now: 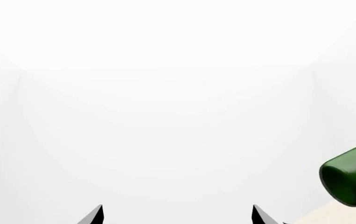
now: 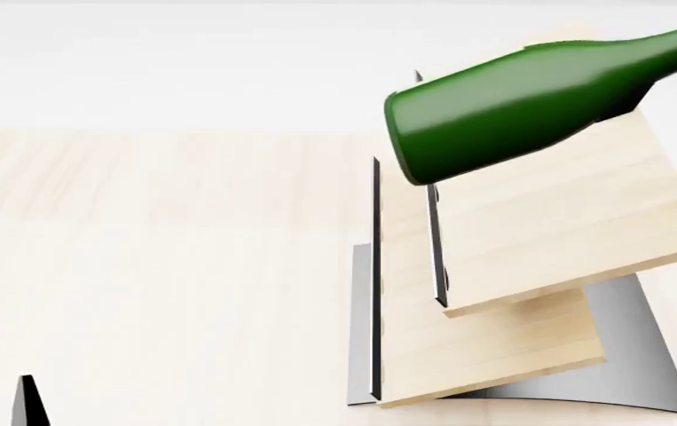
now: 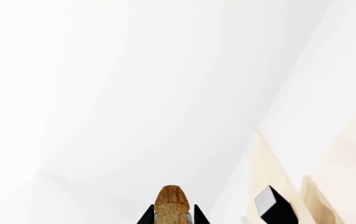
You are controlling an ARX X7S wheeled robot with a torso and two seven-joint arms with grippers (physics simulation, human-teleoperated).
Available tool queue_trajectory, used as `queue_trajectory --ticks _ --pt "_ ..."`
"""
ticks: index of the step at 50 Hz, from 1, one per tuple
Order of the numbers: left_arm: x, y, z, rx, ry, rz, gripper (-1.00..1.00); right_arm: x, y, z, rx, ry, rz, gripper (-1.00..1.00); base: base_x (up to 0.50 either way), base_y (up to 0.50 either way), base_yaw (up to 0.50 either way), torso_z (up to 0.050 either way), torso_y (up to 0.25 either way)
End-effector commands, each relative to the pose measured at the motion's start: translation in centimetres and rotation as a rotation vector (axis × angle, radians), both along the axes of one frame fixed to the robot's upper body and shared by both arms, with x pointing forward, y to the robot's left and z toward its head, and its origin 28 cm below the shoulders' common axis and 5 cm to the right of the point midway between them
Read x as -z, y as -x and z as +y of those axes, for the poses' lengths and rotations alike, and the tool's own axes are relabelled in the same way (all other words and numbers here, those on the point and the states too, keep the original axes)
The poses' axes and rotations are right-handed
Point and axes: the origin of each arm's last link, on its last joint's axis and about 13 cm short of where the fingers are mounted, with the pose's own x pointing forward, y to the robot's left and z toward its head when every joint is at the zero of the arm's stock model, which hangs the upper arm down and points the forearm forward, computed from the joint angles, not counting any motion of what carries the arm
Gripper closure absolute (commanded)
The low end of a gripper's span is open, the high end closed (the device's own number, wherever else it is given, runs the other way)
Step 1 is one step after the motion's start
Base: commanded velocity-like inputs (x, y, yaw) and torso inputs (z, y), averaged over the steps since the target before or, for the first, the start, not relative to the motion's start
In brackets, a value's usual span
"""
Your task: Put the wine bottle on the wine rack.
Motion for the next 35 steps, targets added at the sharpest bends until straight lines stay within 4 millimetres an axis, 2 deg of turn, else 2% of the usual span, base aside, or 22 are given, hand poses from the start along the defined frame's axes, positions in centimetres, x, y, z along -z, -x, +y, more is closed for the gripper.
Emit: queue_trajectory --ticks 1,35 --pt "0.0 0.0 0.0 0.001 -0.001 0.001 -1.0 -0.2 0.2 -0.4 0.023 0.013 -0.056 1.0 0.0 0.0 0.0 0.0 0.0" --pt "0.0 0.0 0.0 0.002 -0.003 0.002 -1.0 1.7 -0.5 -1.0 0.082 0.028 -0.027 1.0 0.0 0.0 0.0 0.0 0.001"
